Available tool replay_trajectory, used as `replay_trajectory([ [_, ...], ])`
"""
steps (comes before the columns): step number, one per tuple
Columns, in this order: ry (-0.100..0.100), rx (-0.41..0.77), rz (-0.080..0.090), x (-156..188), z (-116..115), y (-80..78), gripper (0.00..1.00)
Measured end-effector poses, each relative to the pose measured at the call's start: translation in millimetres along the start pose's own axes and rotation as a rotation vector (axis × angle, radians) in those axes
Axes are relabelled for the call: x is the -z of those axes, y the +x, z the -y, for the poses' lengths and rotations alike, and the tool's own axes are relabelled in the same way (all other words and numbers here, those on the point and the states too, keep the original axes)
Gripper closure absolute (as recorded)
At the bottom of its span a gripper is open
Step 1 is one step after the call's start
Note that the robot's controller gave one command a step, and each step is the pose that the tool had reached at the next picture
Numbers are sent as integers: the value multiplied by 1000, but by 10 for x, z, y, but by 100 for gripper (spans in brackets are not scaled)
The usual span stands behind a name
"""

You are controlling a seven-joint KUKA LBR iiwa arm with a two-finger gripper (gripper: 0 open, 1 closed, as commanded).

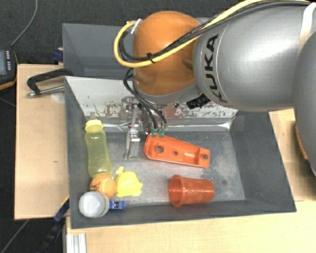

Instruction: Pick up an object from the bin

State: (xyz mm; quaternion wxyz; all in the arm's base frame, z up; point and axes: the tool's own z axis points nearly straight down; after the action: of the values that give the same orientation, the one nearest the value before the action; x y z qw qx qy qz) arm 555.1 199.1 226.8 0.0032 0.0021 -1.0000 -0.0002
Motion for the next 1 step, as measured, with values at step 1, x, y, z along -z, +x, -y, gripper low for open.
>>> replay_trajectory([
  [1, -2, -2, 8, 51, 10, -14, 0],
])
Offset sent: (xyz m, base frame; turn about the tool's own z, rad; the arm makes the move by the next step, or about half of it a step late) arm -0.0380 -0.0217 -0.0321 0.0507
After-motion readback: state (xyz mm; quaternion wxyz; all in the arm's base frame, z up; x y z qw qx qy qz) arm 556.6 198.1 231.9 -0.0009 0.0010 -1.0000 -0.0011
